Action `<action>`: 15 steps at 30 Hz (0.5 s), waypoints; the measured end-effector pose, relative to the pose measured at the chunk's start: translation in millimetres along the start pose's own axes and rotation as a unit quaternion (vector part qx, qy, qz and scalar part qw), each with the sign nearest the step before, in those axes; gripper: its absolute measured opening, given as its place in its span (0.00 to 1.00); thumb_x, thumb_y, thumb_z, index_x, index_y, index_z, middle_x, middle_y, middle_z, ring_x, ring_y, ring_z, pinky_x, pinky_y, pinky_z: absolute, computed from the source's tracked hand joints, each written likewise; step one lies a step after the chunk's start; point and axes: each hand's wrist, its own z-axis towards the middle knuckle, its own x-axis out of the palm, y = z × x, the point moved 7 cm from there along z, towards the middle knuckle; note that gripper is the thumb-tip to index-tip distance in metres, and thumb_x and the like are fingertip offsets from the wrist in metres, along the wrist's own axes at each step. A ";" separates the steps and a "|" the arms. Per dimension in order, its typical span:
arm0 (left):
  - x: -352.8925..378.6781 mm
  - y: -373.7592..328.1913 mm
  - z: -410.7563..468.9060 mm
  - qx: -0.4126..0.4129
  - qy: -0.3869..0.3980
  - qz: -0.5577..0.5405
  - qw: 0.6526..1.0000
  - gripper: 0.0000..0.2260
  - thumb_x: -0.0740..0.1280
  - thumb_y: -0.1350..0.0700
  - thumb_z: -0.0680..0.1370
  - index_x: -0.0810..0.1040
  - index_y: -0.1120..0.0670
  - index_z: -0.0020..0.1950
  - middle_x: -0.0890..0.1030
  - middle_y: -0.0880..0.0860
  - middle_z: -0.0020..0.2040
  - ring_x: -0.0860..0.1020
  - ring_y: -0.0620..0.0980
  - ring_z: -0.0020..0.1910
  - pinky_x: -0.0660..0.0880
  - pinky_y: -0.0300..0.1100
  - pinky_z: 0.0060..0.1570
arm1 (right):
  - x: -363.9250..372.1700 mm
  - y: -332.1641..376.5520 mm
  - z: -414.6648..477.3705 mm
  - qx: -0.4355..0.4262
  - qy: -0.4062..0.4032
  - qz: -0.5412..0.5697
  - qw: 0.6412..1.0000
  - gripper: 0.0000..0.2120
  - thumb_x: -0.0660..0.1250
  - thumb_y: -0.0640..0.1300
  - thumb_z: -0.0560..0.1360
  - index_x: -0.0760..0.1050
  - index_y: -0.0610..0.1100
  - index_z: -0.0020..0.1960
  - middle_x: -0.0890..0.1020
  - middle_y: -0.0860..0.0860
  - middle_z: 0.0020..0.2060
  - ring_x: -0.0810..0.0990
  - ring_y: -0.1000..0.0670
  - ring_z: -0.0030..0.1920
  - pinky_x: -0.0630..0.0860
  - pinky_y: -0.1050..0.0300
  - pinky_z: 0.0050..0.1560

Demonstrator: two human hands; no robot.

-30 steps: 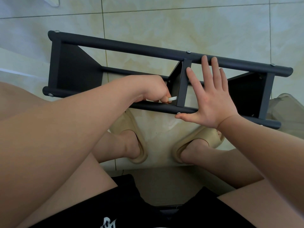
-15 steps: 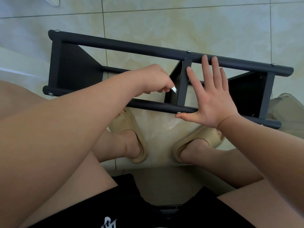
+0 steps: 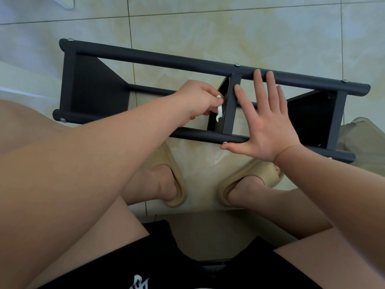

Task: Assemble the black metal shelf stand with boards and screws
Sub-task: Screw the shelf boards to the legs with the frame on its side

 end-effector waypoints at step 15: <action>7.1 7.6 -3.2 -0.078 0.044 -0.036 0.995 0.09 0.68 0.50 0.80 0.81 0.49 0.59 0.87 0.46 0.45 0.81 0.44 0.50 0.70 0.51 0.64 | -0.4 0.1 0.2 0.001 0.004 0.003 1.000 0.58 0.54 0.82 0.67 0.49 0.46 0.83 0.46 0.35 0.80 0.43 0.31 0.80 0.49 0.31 0.77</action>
